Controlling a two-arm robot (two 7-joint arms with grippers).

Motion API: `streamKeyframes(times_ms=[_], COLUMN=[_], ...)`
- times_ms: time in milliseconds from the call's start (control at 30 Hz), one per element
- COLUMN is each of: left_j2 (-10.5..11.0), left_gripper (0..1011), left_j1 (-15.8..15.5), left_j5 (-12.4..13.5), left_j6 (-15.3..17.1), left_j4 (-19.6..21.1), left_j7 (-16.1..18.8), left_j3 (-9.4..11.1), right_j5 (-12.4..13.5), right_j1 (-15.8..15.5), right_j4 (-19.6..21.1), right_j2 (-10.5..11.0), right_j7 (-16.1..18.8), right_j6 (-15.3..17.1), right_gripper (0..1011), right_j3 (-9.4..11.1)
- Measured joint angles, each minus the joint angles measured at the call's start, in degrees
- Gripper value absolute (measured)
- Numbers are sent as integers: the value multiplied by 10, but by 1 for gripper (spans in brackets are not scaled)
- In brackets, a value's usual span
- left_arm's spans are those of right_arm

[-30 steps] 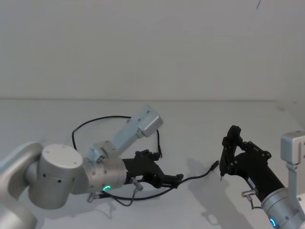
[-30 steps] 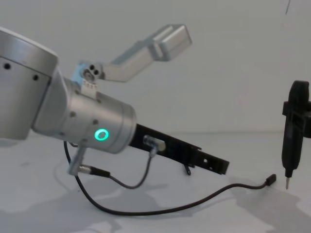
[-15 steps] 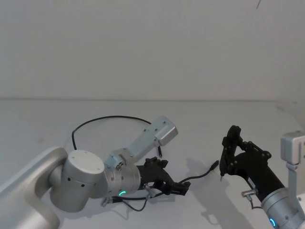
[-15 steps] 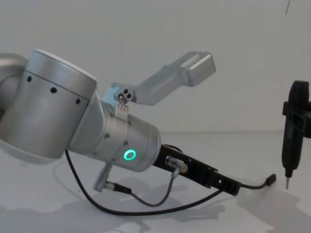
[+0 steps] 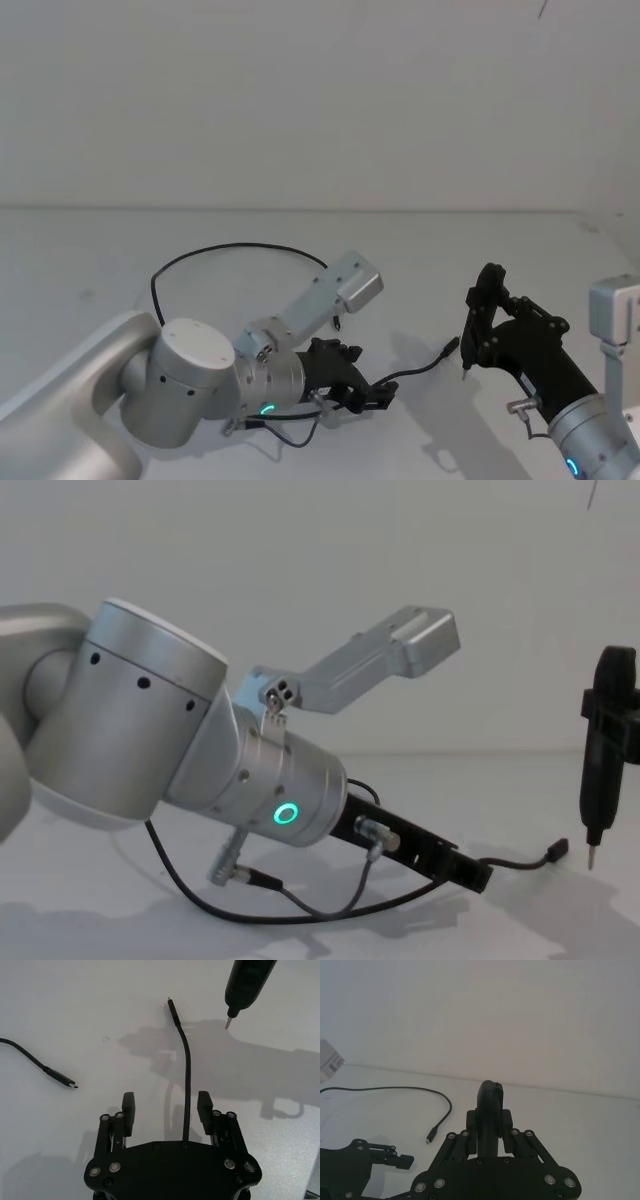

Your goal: Pick up the data cable with the one hand.

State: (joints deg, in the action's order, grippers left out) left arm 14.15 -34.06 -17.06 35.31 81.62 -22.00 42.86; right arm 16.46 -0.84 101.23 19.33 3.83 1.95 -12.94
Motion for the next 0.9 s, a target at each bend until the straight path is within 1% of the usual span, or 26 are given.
streamKeyframes(times_ms=[33,67,100,167,233,367,400,467,500,533,600,633,667,767,900], left_j2=[0,-1,-1,-3,-3,-4,-5,-5,-5,-5,-6,-6,-6,-4,0], left_gripper=[739,698,698,599,558,424,376,336,281,281,198,198,145,55,36], left_j1=[0,0,0,-1,-1,-2,-2,-2,-2,-2,-2,-2,-2,-2,1], left_j5=[0,1,1,2,3,4,4,4,5,5,5,5,5,6,9], left_j6=[0,0,0,1,1,1,1,1,1,1,1,1,1,-2,-15], left_j4=[-1,-2,-2,-4,-5,-6,-7,-7,-8,-8,-8,-8,-8,-7,0], left_j7=[0,1,1,2,2,2,3,3,3,3,3,3,3,2,-4], left_j3=[0,1,1,2,2,3,3,4,4,4,4,4,4,4,5], right_j5=[0,0,0,0,0,0,0,0,0,0,0,0,0,0,-1], right_j1=[0,0,0,0,0,0,0,0,0,0,0,0,0,0,2], right_j4=[0,0,0,0,0,0,0,0,0,0,0,0,0,0,3], right_j2=[0,0,0,0,0,0,0,0,0,0,0,0,0,0,0], right_j7=[0,0,0,0,0,0,0,0,0,0,0,0,0,0,3], right_j6=[0,0,0,0,0,0,0,0,0,0,0,0,0,0,-3], right_gripper=[279,279,279,279,279,279,279,279,279,279,279,279,279,279,279], right_j3=[0,0,0,0,0,0,0,0,0,0,0,0,0,0,1])
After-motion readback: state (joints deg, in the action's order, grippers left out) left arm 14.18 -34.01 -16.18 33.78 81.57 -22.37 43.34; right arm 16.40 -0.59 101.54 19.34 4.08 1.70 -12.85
